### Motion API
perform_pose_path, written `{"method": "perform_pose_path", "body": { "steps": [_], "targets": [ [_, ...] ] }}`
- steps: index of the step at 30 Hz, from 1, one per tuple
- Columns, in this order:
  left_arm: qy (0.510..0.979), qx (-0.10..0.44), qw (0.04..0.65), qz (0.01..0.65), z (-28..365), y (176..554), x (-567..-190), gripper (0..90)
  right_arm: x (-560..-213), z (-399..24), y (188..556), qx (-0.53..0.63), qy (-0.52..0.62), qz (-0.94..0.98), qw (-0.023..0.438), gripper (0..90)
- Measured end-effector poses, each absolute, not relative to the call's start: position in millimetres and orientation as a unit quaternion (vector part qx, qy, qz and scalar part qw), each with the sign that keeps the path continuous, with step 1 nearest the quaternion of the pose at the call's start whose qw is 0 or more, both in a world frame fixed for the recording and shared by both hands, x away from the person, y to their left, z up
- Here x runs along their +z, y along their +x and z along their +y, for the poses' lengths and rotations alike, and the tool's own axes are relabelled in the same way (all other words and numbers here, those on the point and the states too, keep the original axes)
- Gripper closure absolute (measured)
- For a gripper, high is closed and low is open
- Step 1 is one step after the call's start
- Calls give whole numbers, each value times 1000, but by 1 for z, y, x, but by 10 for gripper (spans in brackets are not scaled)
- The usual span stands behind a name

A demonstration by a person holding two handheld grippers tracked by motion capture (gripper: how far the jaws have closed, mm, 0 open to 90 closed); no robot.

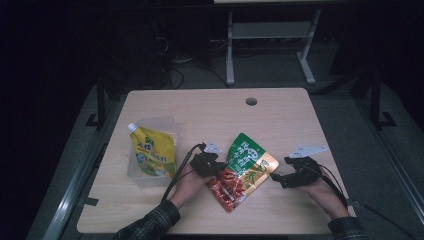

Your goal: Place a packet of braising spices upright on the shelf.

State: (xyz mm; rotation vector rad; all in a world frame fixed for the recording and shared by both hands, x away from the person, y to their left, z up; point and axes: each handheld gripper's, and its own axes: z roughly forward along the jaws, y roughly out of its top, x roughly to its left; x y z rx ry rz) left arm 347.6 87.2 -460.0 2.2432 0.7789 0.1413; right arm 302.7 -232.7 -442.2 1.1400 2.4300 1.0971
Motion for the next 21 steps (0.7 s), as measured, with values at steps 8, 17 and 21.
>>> {"method": "perform_pose_path", "body": {
  "steps": [8, 17, 21],
  "targets": [
    [859, 62, 407, 303, 92, 339, -441, 899, -439, -233, 301, 388, 390, 828, 108, 149],
    [833, 76, 456, 305, 100, 331, -412, 900, -436, -229, 297, 412, 389, 818, 95, 140],
    [822, 73, 473, 308, 106, 330, -402, 900, -436, -223, 297, 427, 378, 817, 83, 144]
  ]
}}
